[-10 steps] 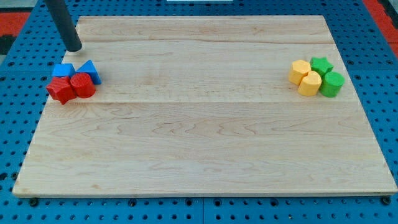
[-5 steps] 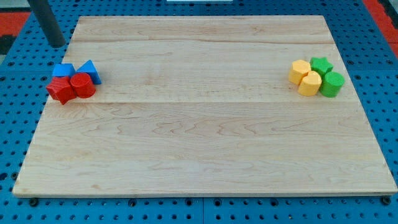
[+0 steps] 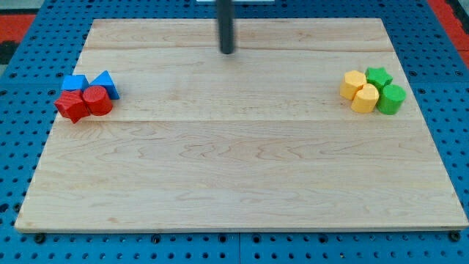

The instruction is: Nudge the group of blocks a bit up

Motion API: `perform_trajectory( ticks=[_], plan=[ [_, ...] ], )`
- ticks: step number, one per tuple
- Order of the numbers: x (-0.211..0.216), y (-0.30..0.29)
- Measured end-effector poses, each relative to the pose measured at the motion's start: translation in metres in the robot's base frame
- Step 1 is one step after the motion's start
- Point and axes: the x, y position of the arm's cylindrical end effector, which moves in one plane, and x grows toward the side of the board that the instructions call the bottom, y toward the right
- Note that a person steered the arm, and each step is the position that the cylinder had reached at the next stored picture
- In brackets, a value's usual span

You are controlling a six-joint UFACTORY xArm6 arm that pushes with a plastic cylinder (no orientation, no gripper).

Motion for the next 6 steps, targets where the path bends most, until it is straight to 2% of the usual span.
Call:
perform_trajectory(
  ticks=[3, 4, 5, 6],
  plan=[
    [0.005, 0.28],
    [0.016, 0.312],
    [0.024, 0.312],
    [0.077, 0.312]
  ],
)
